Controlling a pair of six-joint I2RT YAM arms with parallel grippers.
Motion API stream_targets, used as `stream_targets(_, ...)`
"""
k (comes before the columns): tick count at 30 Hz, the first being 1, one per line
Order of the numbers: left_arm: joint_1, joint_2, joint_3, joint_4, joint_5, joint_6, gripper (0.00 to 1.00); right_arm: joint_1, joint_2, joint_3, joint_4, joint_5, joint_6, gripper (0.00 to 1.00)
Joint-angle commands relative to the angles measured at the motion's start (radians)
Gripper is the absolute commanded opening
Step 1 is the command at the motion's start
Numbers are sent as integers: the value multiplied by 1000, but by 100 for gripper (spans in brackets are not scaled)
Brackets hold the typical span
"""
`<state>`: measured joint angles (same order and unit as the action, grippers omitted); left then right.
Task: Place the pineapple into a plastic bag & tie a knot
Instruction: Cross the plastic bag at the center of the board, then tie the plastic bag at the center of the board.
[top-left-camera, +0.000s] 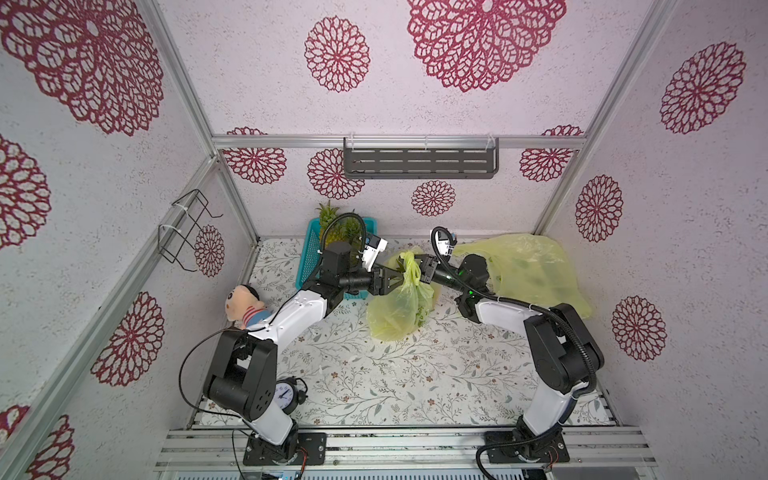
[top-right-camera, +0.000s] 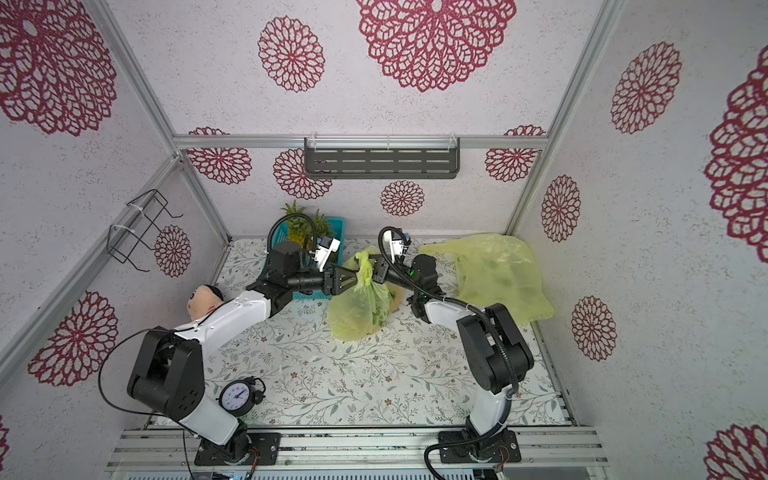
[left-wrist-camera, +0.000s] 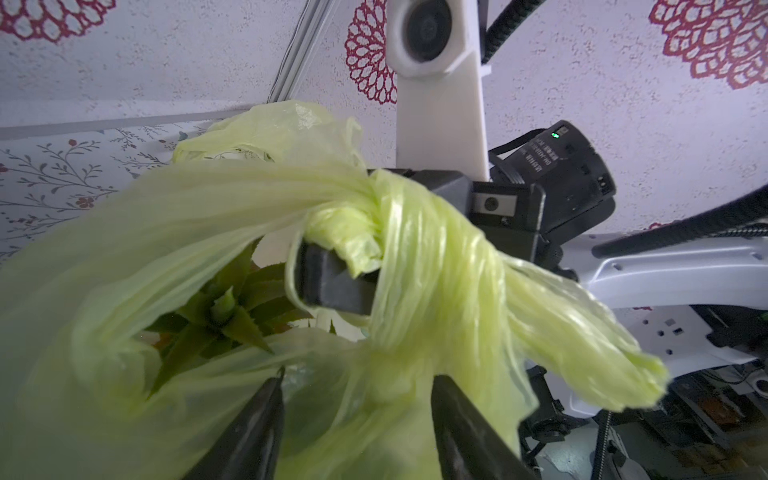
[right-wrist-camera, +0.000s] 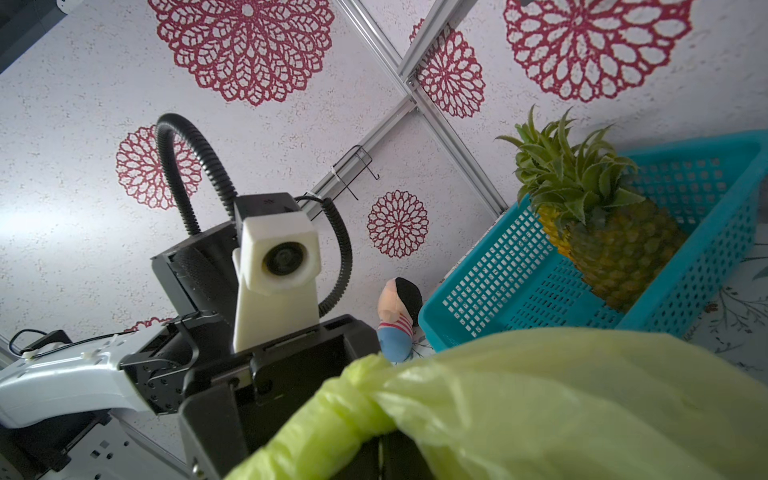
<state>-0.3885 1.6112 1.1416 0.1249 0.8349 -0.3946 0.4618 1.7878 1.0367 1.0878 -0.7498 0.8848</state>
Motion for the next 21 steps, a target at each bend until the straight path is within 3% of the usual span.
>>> stream_targets(1,26,-54,4,-55,-14,40,64,6,-2,37,78,-25,-2,0)
stream_targets(9,72,-127,-41,-43,-62,8,65,22,1,42,-27,-30,-74,0)
stream_targets(15,69,-110,-39,47,-191,-257,58,32,8,49,-57,-38,-95,0)
stream_targets(21,58,-55,-26,101,-204,-460,54,41,24,69,-67,-61,-92,0)
